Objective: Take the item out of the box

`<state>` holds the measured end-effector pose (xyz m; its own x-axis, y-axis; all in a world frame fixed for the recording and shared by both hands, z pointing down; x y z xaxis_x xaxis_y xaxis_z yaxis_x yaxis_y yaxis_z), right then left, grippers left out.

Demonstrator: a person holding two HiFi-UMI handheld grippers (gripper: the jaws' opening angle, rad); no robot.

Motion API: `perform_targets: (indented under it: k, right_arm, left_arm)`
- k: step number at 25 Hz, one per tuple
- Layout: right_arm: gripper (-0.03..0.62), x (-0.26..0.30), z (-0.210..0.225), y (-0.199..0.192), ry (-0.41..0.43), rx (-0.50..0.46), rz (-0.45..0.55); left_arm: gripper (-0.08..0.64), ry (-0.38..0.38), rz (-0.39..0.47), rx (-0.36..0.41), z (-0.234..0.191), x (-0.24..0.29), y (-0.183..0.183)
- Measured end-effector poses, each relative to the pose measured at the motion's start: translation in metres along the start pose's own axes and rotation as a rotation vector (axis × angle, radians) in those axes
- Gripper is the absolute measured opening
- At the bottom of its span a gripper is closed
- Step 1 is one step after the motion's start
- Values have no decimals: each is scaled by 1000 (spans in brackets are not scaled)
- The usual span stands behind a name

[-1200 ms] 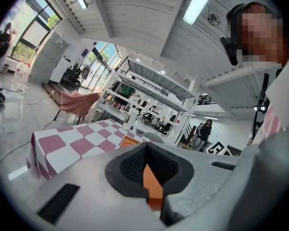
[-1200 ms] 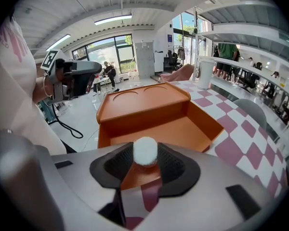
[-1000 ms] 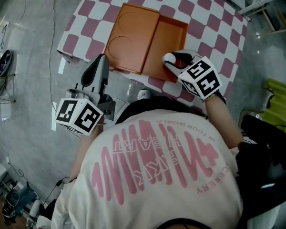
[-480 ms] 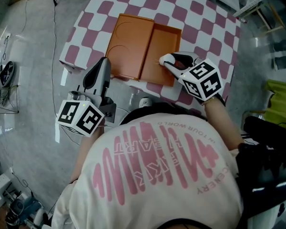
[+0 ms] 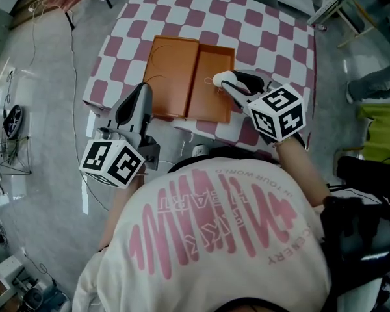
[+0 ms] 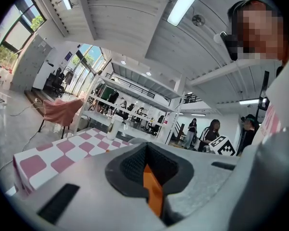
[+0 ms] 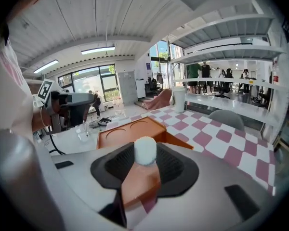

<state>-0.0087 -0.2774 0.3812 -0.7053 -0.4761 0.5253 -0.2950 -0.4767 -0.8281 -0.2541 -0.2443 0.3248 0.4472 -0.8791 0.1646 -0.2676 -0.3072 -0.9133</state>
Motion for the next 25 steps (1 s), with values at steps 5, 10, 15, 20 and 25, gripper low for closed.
perform_targets:
  k: [5,10,15,20,25]
  right_arm:
    - [144,-19,1,21,-32,22,106]
    - [144,-36,2,37,-62,19,197]
    - [144,-54,0,56,-80,3,278]
    - [144,-74,-1,77,-98,-36,359]
    - [146,-101,-3,89,-107,-32,442]
  left_arm:
    - [6,-24,16,26,9,6,14]
    - [7,-53,31,43,16,11,20]
    - [6,-79,45,60,23,16,28]
    - [7,-110,66,73,31,25,38]
    - [7,-129,79,79,45,24,40]
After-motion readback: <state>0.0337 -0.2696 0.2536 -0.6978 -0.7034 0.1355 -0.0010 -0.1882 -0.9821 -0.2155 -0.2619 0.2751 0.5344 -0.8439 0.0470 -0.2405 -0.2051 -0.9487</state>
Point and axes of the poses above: the fingertips, and each gripper's own axes: x forward along the fingers, z to its right, y out of its top, the point moved 6 cm from there along -x, backward along the fingers, and after that the axes turned 8 degrees about y, right-handed, at the moved point
